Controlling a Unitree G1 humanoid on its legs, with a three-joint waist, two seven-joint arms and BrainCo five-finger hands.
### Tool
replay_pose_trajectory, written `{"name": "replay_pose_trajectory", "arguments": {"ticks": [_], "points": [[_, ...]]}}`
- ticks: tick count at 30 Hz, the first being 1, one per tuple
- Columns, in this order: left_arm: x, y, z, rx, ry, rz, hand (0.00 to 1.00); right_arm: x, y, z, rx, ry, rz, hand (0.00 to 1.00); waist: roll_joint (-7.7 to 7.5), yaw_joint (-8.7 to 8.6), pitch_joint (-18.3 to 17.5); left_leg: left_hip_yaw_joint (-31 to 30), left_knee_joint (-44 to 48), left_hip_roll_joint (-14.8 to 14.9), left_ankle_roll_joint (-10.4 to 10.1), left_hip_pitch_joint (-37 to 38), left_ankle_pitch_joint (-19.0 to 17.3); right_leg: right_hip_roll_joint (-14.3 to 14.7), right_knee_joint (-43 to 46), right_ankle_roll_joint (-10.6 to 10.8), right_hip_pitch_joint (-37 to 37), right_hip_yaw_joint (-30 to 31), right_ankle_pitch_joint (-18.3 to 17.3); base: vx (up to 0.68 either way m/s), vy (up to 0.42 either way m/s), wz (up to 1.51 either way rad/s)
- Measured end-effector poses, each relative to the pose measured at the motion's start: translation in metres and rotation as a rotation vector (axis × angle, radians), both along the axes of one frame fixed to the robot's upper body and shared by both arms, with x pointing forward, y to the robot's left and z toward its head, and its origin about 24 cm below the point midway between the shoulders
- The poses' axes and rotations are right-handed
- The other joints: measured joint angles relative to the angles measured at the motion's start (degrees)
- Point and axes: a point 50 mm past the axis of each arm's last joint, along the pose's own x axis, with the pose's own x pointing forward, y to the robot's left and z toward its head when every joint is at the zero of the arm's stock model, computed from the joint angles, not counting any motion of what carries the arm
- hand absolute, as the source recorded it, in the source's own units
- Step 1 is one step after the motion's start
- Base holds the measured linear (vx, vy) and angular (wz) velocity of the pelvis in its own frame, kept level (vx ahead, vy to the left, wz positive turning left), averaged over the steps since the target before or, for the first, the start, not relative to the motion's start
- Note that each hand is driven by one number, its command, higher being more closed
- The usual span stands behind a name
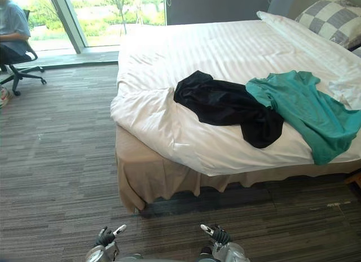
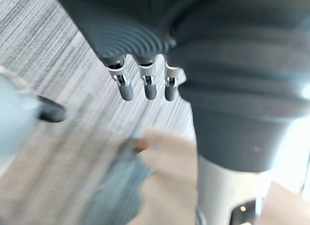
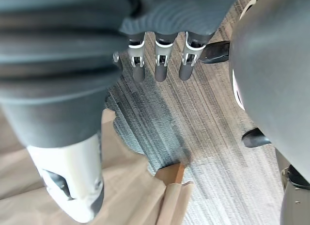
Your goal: Tidy the bed and pick cloth on bed and put in laundry
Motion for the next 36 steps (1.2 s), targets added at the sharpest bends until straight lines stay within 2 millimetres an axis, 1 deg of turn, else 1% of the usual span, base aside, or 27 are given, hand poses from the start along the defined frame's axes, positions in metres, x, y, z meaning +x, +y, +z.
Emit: {"name": "replay_pose_trajectory", "arguments": {"ticks": [1, 2, 4, 5, 7, 9, 10, 12, 13, 14, 15, 16, 18, 19, 20, 21, 22, 23, 25, 26, 28, 29, 31, 32, 34, 35, 36], "points": [[0.008, 0.013, 0.011, 0.047, -0.058, 0.062, 0.00, -0.002, -0.002, 0.000, 0.000, 0.013, -0.002, 0.00, 0.08, -0.21, 0.0, 0.0, -0.1, 0.2, -0.2, 0.0, 0.2, 0.2, 0.0, -0.1, -0.1, 0.0, 0.0, -0.13, -0.046, -0.07], [0.011, 0.018, 0.015, 0.068, -0.077, 0.085, 0.00, -0.003, -0.002, -0.001, 0.001, 0.020, -0.002, 0.00, 0.14, -0.22, 0.0, 0.0, -0.2, 0.2, -0.3, 0.0, 0.3, 0.2, 0.0, -0.1, -0.1, 0.0, 0.0, -0.10, -0.042, 0.00], [0.028, 0.050, 0.043, 0.196, -0.194, 0.181, 0.00, -0.005, -0.005, -0.001, 0.005, 0.038, -0.008, 0.00, 0.17, -0.56, -0.3, -0.1, -1.3, 0.5, -0.8, 0.0, 0.9, 0.6, -0.3, -0.1, -0.4, -0.4, 0.0, -0.07, -0.035, 0.02], [0.032, 0.055, 0.049, 0.226, -0.218, 0.192, 0.00, -0.006, -0.005, -0.001, 0.006, 0.041, -0.009, 0.00, 0.15, -0.66, -0.3, -0.1, -1.6, 0.6, -0.7, 0.0, 1.0, 0.7, -0.3, -0.1, -0.6, -0.5, 0.0, -0.05, -0.032, 0.05], [0.048, 0.072, 0.078, 0.336, -0.324, 0.217, 0.00, -0.011, -0.007, -0.001, 0.006, 0.048, -0.012, 0.00, 0.15, -0.95, -0.5, -0.2, -2.1, 0.8, -0.9, -0.4, 1.4, 0.9, -0.3, -0.2, -1.0, -0.9, 0.0, -0.02, -0.021, 0.07], [0.058, 0.074, 0.091, 0.413, -0.364, 0.202, 0.00, -0.013, -0.007, -0.002, 0.009, 0.062, -0.013, 0.00, 0.18, -1.10, -0.9, -0.4, -2.6, 0.8, -1.1, -0.4, 1.7, 1.1, -0.3, -0.3, -1.1, -1.2, -0.2, 0.02, -0.002, 0.06], [0.059, 0.074, 0.093, 0.431, -0.369, 0.195, 0.00, -0.013, -0.007, -0.002, 0.010, 0.063, -0.013, 0.00, 0.27, -1.14, -1.1, -0.5, -2.8, 0.8, -1.1, -0.4, 1.8, 1.2, -0.3, -0.4, -1.2, -1.3, -0.2, 0.06, 0.005, 0.08], [0.065, 0.070, 0.103, 0.619, -0.329, 0.116, 0.00, -0.013, -0.006, -0.002, 0.020, 0.077, -0.019, 0.00, 0.18, -1.29, -2.6, -0.6, -3.8, 1.0, -1.3, -0.8, 2.6, 1.1, 0.0, -0.6, -1.8, -1.6, 0.0, 0.10, 0.017, 0.07], [0.066, 0.071, 0.107, 0.648, -0.333, 0.102, 0.00, -0.013, -0.006, -0.002, 0.022, 0.079, -0.018, 0.00, 0.11, -1.32, -2.6, -0.5, -3.8, 1.0, -1.2, -0.7, 2.7, 1.2, 0.0, -0.6, -1.8, -1.6, 0.0, 0.12, 0.025, 0.01], [0.071, 0.083, 0.123, 0.741, -0.363, 0.057, 0.00, -0.011, -0.006, -0.001, 0.022, 0.077, -0.017, 0.00, -0.16, -1.45, -2.9, -0.1, -3.9, 1.2, -1.4, -0.4, 2.9, 1.3, 0.0, -0.7, -1.8, -1.6, 0.1, 0.11, 0.018, -0.05], [0.080, 0.100, 0.145, 0.824, -0.412, 0.009, 0.00, -0.012, -0.008, 0.000, 0.019, 0.076, -0.015, 0.00, -0.26, -1.42, -3.0, 0.4, -3.9, 1.3, -1.5, 0.0, 3.0, 1.4, 0.0, -0.7, -1.6, -1.5, 0.0, 0.13, 0.029, -0.05], [0.088, 0.111, 0.167, 0.886, -0.459, -0.022, 0.00, -0.012, -0.010, 0.001, 0.012, 0.073, -0.008, 0.00, -0.29, -1.36, -3.0, 1.2, -3.9, 1.3, -1.5, 0.1, 3.0, 1.4, 0.0, -0.7, -1.5, -1.5, 0.0, 0.07, 0.021, -0.05], [0.107, 0.121, 0.217, 1.012, -0.591, -0.087, 0.00, -0.015, -0.012, 0.001, 0.002, 0.073, -0.001, 0.00, -0.17, -1.26, -3.4, 1.9, -3.8, 1.3, -1.5, -0.6, 3.0, 0.9, 0.0, -0.7, -2.1, -1.4, 0.0, 0.02, 0.012, 0.00], [0.116, 0.119, 0.235, 1.036, -0.643, -0.104, 0.00, -0.014, -0.012, 0.002, -0.002, 0.070, -0.002, 0.00, -0.14, -1.19, -3.6, 2.4, -3.8, 1.1, -1.5, -1.3, 3.0, 0.7, 0.0, -0.7, -2.7, -1.4, 0.0, 0.01, 0.032, 0.03], [0.120, 0.118, 0.243, 1.049, -0.663, -0.111, 0.00, -0.013, -0.012, 0.002, -0.005, 0.070, -0.002, 0.00, -0.05, -1.07, -3.5, 2.7, -3.7, 1.0, -1.5, -1.6, 3.0, 0.6, 0.1, -0.7, -3.1, -1.3, 0.0, -0.02, 0.036, 0.00], [0.131, 0.115, 0.259, 1.091, -0.685, -0.134, 0.00, -0.010, -0.009, 0.002, -0.008, 0.069, 0.000, 0.00, 0.19, -1.02, -3.4, 3.2, -3.0, 0.9, -1.5, -3.4, 3.0, 0.3, 1.0, -0.7, -5.1, -0.9, 0.0, -0.04, 0.028, -0.04], [0.142, 0.108, 0.268, 1.115, -0.686, -0.157, 0.00, 0.000, -0.006, 0.004, -0.009, 0.048, 0.004, 0.00, 0.19, -1.03, -3.0, 3.3, -2.1, 0.9, -1.5, -5.6, 3.0, 0.0, 2.3, -0.7, -7.5, -0.4, 0.0, -0.06, 0.020, -0.04], [0.146, 0.106, 0.271, 1.118, -0.688, -0.162, 0.00, 0.001, -0.005, 0.005, -0.008, 0.046, -0.003, 0.00, 0.14, -1.03, -2.8, 3.3, -1.6, 0.9, -1.5, -6.5, 3.0, 0.0, 2.8, -0.8, -8.4, -0.3, -0.1, -0.08, -0.002, -0.04], [0.172, 0.090, 0.290, 1.171, -0.686, -0.187, 0.00, 0.022, -0.003, 0.012, -0.007, -0.007, -0.023, 0.00, -0.63, -1.24, 0.3, 3.5, 0.4, 1.1, -1.5, -10.7, 3.0, -0.4, 5.9, -1.1, -13.2, 0.3, -0.3, -0.11, -0.025, -0.03], [0.176, 0.088, 0.294, 1.177, -0.683, -0.189, 0.00, 0.026, -0.003, 0.014, -0.007, -0.020, -0.027, 0.00, -0.86, -1.31, 0.9, 3.6, 0.6, 1.1, -1.5, -11.3, 3.0, -0.5, 6.3, -1.2, -14.1, 0.4, -0.4, -0.13, -0.033, -0.04], [0.196, 0.081, 0.310, 1.213, -0.650, -0.218, 0.00, 0.038, -0.004, 0.020, -0.013, -0.060, -0.037, 0.00, -2.02, -1.67, 3.2, 4.5, 0.3, 1.1, -1.6, -13.8, 3.4, -0.5, 8.0, -1.3, -17.8, 1.6, -0.3, -0.13, -0.031, -0.11], [0.197, 0.081, 0.311, 1.214, -0.649, -0.219, 0.00, 0.039, -0.004, 0.020, -0.013, -0.062, -0.038, 0.00, -2.07, -1.68, 3.3, 4.6, 0.3, 1.1, -1.7, -13.9, 3.4, -0.5, 8.1, -1.3, -18.0, 1.7, -0.3, -0.07, -0.019, -0.13], [0.213, 0.070, 0.334, 1.266, -0.645, -0.244, 0.00, 0.046, -0.010, 0.026, -0.024, -0.096, -0.057, 0.00, -2.05, -1.97, 5.7, 5.4, 0.7, 1.1, -1.5, -15.6, 3.5, -0.6, 9.4, -1.4, -20.5, 2.7, -0.3, 0.01, -0.003, -0.11], [0.215, 0.069, 0.339, 1.280, -0.646, -0.248, 0.00, 0.047, -0.010, 0.027, -0.021, -0.101, -0.063, 0.00, -2.10, -1.97, 6.0, 5.6, 1.1, 1.1, -1.4, -16.0, 3.7, -0.7, 9.7, -1.5, -21.0, 3.0, -0.4, 0.01, 0.001, -0.14], [0.224, 0.062, 0.367, 1.317, -0.674, -0.244, 0.00, 0.061, -0.010, 0.037, -0.011, -0.164, -0.074, 0.00, -1.96, -2.24, 7.4, 6.6, 2.8, 1.2, -1.3, -18.8, 3.7, -0.9, 10.7, -1.5, -23.8, 3.6, -0.4, 0.02, 0.000, -0.06], [0.225, 0.060, 0.371, 1.320, -0.681, -0.241, 0.00, 0.063, -0.010, 0.039, -0.006, -0.178, -0.078, 0.00, -1.96, -2.29, 7.6, 6.9, 3.1, 1.2, -1.3, -19.2, 3.7, -0.9, 10.8, -1.5, -24.3, 3.7, -0.4, 0.00, 0.000, 0.00], [0.228, 0.056, 0.382, 1.327, -0.697, -0.237, 0.00, 0.072, -0.008, 0.044, 0.004, -0.217, -0.082, 0.00, -1.98, -2.35, 8.5, 8.6, 4.4, 1.5, -1.4, -20.3, 3.7, -1.0, 11.6, -1.6, -25.6, 4.6, -0.4, 0.01, 0.002, -0.05]]}}
